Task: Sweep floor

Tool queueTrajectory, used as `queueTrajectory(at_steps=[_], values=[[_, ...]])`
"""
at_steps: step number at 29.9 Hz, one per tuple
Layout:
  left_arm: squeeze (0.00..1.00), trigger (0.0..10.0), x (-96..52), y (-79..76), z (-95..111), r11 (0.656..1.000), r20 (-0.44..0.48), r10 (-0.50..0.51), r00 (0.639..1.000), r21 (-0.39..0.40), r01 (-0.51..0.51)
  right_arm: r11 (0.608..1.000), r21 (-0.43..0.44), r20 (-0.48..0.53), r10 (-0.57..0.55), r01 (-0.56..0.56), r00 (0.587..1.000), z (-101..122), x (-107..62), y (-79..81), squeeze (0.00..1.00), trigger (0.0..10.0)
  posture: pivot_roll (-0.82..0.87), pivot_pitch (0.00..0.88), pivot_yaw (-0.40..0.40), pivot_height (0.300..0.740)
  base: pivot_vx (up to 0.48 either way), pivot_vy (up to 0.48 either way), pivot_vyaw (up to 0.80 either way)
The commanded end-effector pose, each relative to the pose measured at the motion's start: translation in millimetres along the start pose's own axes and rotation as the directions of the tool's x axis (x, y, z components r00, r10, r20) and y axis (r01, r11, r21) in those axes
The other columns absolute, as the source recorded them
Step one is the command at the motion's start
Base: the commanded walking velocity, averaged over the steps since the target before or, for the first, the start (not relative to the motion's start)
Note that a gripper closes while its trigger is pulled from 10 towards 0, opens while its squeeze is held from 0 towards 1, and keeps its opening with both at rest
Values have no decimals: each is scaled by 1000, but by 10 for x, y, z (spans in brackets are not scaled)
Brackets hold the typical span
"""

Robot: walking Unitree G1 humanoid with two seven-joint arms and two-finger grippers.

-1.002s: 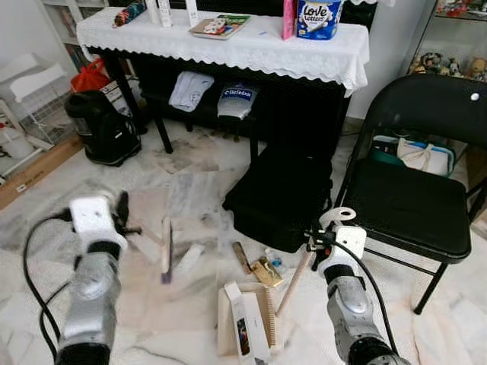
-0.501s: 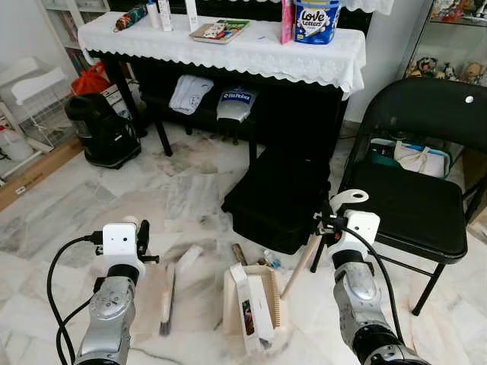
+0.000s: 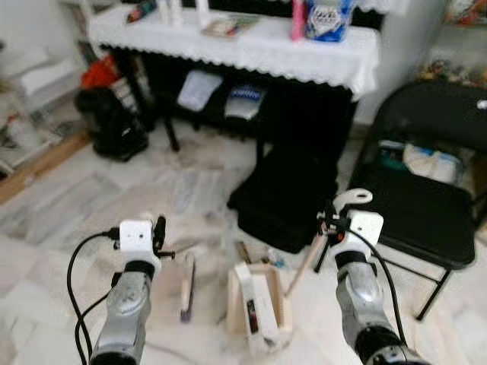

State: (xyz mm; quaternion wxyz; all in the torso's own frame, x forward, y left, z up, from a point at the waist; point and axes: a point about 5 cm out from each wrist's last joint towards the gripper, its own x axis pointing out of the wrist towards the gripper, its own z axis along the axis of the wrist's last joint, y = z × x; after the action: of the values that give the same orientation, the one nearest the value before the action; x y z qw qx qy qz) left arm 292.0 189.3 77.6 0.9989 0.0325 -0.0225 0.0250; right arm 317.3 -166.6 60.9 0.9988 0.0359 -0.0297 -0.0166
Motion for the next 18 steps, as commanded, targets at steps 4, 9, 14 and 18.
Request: queueTrajectory(at_steps=[4,9,14,18], values=[[0,10000,38,24,62,999,41,-8,999,38,6,1000,-5,70,18,-18,997,118,49,64,0,10000,-41,0,87,740,0,0,800],[0,10000,41,14,60,999,45,-12,999,39,10,1000,-2,70,19,-19,997,108,37,89,0,10000,-34,0,95,740,0,0,800],[0,10000,81,14,92,999,55,-10,998,40,8,1000,0,72,25,-25,997,126,60,115,0,10000,-29,0,94,740,0,0,800],[0,10000,93,18,100,999,59,3,998,42,-6,999,-4,74,33,-32,997,140,74,122,0,10000,-22,0,84,740,0,0,800]])
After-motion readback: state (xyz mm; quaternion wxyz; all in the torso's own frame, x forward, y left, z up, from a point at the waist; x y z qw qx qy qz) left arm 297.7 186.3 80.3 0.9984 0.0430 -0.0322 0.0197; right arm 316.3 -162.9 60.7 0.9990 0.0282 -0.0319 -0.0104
